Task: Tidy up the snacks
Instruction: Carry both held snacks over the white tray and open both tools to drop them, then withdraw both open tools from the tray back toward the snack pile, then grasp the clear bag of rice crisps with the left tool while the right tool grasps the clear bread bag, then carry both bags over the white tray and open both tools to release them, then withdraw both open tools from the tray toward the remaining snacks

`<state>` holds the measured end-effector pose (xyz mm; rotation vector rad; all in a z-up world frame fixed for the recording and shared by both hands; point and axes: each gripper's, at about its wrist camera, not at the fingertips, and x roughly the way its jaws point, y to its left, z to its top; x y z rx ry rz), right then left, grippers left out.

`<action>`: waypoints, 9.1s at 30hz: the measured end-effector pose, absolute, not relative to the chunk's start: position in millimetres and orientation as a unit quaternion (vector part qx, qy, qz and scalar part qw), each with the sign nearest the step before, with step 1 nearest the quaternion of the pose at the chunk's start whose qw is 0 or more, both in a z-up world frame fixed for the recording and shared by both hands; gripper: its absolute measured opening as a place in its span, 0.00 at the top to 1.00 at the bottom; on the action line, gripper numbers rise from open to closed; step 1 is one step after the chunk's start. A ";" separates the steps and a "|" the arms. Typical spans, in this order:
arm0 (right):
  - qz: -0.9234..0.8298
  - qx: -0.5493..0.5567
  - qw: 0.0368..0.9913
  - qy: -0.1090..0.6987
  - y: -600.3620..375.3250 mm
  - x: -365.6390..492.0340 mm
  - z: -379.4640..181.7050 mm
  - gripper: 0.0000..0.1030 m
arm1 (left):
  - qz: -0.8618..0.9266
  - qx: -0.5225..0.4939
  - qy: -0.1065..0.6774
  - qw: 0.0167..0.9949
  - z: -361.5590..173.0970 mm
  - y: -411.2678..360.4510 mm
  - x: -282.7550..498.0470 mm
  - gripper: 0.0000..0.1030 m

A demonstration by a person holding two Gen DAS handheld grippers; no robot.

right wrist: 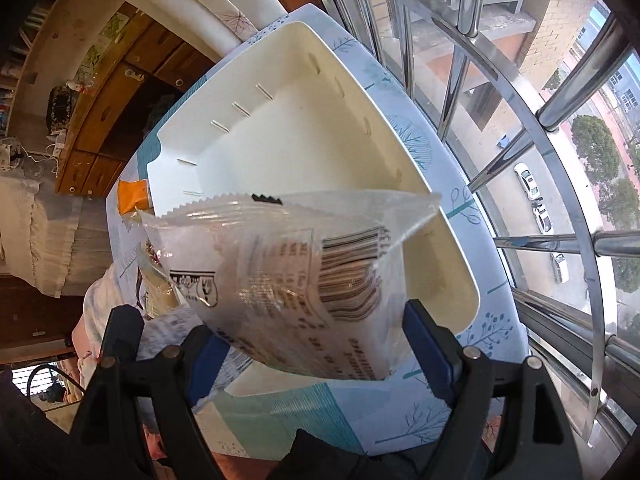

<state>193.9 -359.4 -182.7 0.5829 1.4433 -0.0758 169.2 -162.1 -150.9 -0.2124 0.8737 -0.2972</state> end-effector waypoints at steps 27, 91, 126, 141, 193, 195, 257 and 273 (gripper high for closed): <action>0.003 0.260 0.745 0.615 -330.7 188.0 -160.5 0.15 | -0.053 -0.130 0.405 0.904 -121.7 -82.6 137.5 0.29; -0.009 0.157 0.878 0.452 -100.8 53.5 -184.1 0.16 | -0.164 -0.055 0.678 0.715 -241.6 110.9 122.7 0.21; 0.010 0.125 0.902 0.413 -97.7 146.5 -266.0 0.44 | -0.070 -0.122 0.770 0.622 -338.2 87.3 164.1 0.21; 0.056 0.140 0.899 0.411 -94.6 170.9 -263.4 0.65 | -0.073 -0.134 0.774 0.615 -352.4 64.4 183.1 0.44; -0.030 0.111 0.916 0.383 -211.9 119.8 -136.9 0.79 | -0.219 -0.178 0.632 0.722 -171.0 8.4 193.0 0.45; -0.021 0.109 0.916 0.385 -219.3 123.9 -134.1 0.79 | -0.224 -0.176 0.623 0.729 -160.3 -4.5 197.3 0.45; 0.076 0.171 0.880 0.436 -307.8 172.6 -147.8 0.48 | -0.098 -0.177 0.539 0.818 -148.1 -35.9 208.0 0.25; 0.017 0.273 0.846 0.458 -262.3 129.5 -152.8 0.47 | -0.077 -0.166 0.569 0.801 -160.7 76.5 167.4 0.25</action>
